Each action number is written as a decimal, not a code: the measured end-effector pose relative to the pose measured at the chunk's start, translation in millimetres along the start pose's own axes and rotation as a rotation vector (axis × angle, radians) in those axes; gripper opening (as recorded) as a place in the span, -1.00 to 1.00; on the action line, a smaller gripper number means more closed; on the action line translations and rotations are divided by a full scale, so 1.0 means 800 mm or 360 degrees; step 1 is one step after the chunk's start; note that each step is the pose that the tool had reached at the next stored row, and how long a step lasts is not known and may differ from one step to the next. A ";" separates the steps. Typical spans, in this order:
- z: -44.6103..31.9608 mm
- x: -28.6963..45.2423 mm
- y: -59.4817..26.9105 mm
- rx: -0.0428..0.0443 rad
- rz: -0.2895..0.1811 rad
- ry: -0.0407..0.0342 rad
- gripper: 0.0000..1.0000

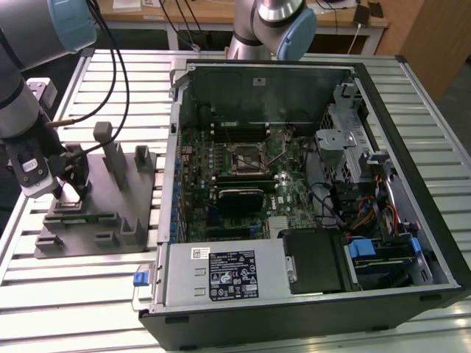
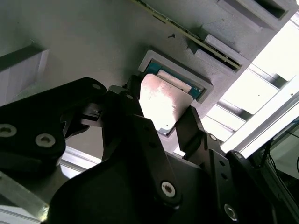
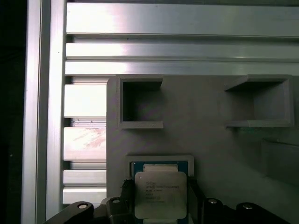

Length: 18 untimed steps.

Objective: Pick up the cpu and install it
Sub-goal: 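Pick up the cpu and move it towards the insertion slot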

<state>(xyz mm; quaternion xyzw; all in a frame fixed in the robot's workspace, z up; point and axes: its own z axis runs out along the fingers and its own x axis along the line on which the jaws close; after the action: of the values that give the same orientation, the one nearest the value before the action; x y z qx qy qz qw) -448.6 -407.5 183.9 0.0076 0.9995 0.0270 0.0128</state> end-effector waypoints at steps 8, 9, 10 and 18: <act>-0.0216 -0.0006 0.001 -0.0016 0.0000 0.0000 0.08; -0.0242 -0.0007 0.001 -0.0016 0.0000 0.0000 0.08; -0.0273 -0.0007 0.001 -0.0016 0.0000 0.0000 0.08; -0.0544 -0.0014 0.003 -0.0019 0.0000 0.0001 0.08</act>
<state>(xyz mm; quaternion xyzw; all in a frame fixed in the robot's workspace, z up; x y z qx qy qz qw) -448.6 -407.6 227.5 0.0077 0.9993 0.0329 0.0127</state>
